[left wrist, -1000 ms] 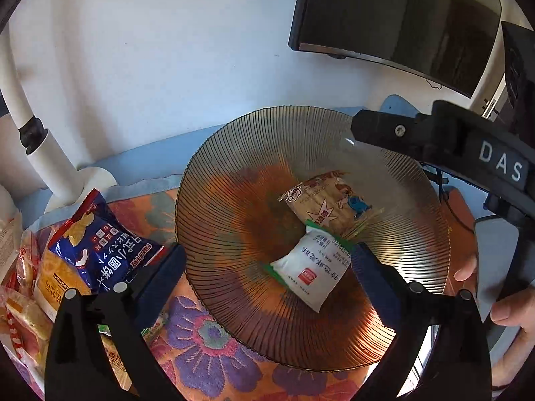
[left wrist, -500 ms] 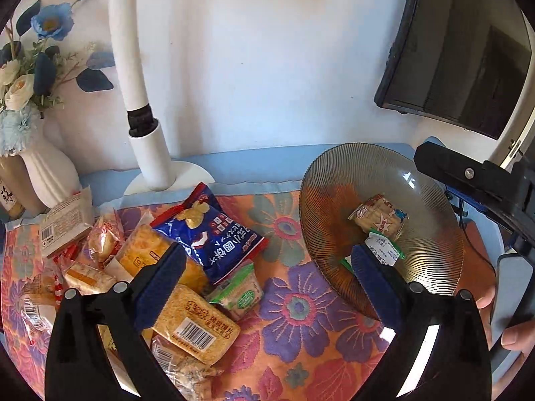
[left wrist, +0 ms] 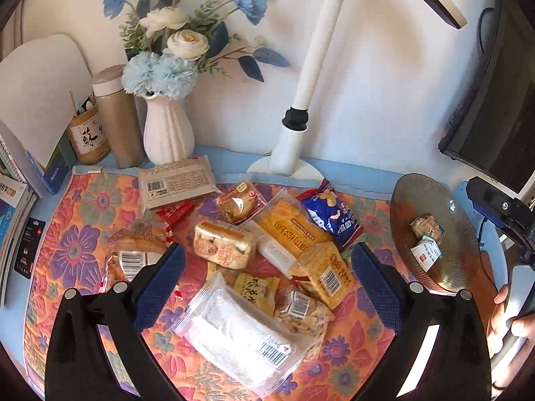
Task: Organize snacks
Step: 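Grasp the clear barcode pack with the left tool while the right tool grasps the clear cookie bag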
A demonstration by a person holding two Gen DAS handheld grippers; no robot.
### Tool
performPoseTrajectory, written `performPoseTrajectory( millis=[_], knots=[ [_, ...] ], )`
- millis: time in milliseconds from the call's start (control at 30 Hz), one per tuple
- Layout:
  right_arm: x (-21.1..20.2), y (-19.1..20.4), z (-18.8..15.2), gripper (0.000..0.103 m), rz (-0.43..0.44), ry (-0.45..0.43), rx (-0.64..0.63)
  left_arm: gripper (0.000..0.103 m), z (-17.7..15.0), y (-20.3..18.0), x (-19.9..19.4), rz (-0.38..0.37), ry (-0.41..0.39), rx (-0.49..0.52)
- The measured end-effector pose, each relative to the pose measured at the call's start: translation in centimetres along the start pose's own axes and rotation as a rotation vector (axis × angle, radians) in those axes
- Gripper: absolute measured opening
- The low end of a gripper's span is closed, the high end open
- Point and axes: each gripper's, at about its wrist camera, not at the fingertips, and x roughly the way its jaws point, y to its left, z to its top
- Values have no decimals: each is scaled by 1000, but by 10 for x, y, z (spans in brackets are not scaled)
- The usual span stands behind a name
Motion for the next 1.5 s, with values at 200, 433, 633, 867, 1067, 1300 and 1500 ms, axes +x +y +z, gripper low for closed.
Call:
performPoseTrajectory(
  millis=[200, 433, 633, 867, 1067, 1300, 1500],
  knots=[
    [28, 27, -44, 100, 72, 98, -36, 98, -51, 46, 23, -5, 89, -135],
    [64, 41, -114, 100, 80, 176, -96, 98, -90, 73, 49, -67, 144, -375],
    [86, 30, -158, 100, 106, 237, -33, 98, -99, 52, 68, -56, 167, -359],
    [84, 18, -180, 100, 117, 194, 26, 98, -110, 47, 70, -43, 127, -324],
    [73, 18, -178, 100, 110, 130, 17, 98, -129, 44, 69, -35, 194, -99],
    [80, 14, -178, 100, 92, 159, 92, 98, -140, 75, 45, 199, 194, -34],
    [110, 57, -175, 100, 77, 208, 131, 98, -145, 92, 48, 137, 208, -92]
  ],
)
